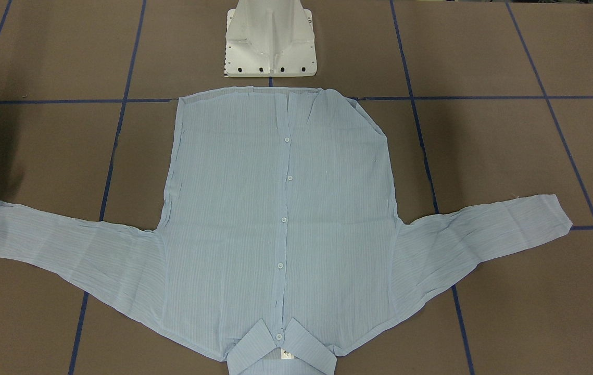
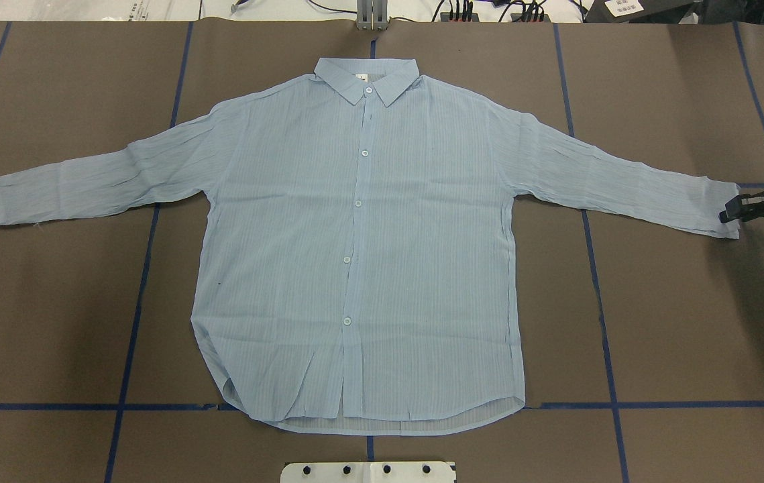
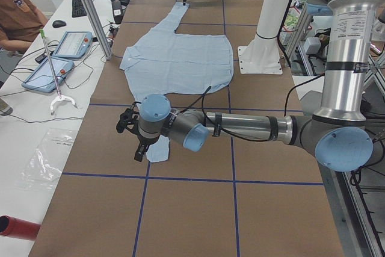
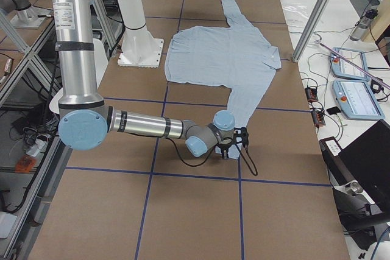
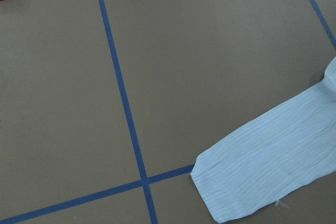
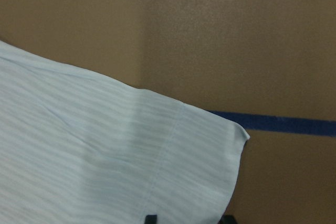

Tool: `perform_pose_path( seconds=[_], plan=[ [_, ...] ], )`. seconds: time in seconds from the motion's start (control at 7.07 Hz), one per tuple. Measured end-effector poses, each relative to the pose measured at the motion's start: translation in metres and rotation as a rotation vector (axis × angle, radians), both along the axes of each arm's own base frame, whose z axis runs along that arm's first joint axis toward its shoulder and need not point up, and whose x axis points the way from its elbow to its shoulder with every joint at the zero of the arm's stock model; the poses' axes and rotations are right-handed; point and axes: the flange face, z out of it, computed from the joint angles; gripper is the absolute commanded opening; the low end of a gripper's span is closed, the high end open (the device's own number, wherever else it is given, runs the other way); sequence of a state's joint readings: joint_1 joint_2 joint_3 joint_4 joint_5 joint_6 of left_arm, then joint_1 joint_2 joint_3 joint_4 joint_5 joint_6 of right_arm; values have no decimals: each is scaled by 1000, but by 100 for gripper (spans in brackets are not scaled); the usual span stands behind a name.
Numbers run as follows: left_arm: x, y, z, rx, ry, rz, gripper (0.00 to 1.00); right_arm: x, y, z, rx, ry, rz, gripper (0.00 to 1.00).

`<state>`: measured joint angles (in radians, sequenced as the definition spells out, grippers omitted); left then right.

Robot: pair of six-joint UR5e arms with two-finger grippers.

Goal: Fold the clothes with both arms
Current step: 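Grasp the cuff of the sleeve nearest the right gripper with the right gripper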

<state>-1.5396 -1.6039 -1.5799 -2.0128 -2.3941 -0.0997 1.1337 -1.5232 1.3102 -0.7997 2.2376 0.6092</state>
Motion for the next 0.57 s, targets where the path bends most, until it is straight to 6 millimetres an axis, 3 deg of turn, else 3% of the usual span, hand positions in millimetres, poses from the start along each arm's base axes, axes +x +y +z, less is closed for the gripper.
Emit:
perform_pose_path(
  seconds=[0.14, 0.42, 0.57],
  plan=[
    [0, 0, 1, -1, -1, 0, 100, 0, -1, -1, 0, 0, 0, 18],
    [0, 0, 2, -2, -1, 1, 100, -1, -2, -2, -1, -1, 1, 0],
    [0, 0, 2, -2, -1, 1, 100, -1, -2, -3, 0, -2, 0, 0]
  ],
)
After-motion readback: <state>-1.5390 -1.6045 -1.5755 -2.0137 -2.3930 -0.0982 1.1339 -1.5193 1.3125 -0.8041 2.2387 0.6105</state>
